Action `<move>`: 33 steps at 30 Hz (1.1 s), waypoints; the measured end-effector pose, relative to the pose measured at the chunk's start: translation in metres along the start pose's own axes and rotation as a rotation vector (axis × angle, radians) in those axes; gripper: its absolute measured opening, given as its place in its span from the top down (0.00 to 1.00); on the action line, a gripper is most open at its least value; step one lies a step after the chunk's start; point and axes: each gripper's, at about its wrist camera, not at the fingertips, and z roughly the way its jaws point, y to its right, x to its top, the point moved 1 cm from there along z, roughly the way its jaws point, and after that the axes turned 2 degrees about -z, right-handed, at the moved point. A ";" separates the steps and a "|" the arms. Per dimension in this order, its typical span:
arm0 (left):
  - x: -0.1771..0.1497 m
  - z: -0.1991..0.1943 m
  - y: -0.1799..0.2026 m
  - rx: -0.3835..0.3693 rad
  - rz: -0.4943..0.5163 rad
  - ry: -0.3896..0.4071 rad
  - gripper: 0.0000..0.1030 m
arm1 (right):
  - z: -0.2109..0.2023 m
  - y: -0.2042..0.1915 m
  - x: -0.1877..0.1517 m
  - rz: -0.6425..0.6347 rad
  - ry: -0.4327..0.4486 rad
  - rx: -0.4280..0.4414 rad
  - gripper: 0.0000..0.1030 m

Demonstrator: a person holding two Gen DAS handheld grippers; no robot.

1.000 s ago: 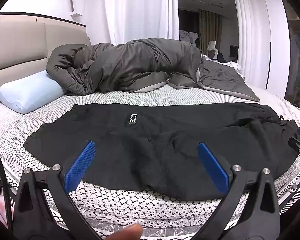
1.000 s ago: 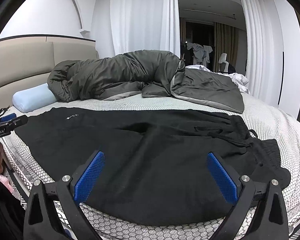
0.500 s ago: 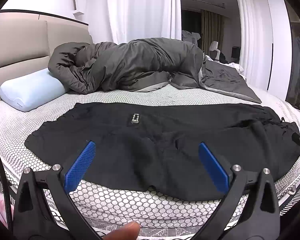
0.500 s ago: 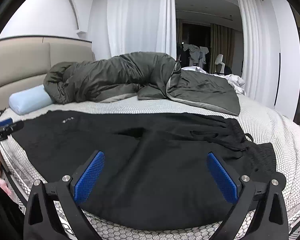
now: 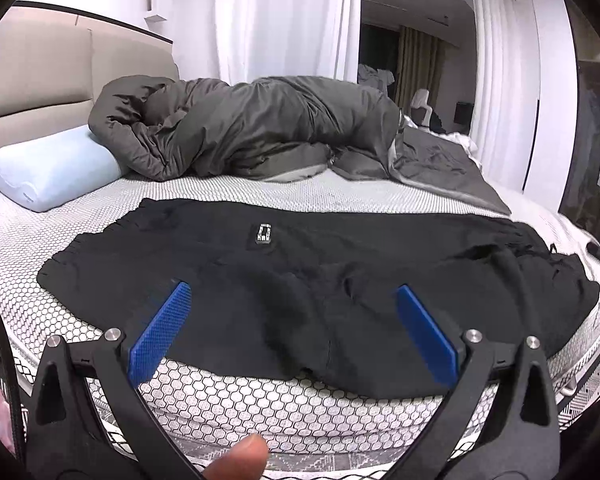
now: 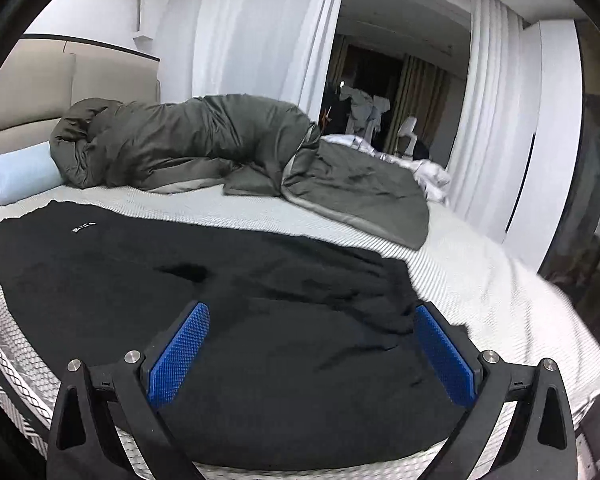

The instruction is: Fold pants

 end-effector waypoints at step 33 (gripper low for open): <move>0.018 0.017 -0.089 0.134 -0.076 -0.160 0.01 | 0.074 0.130 -0.088 0.608 -0.376 0.197 0.75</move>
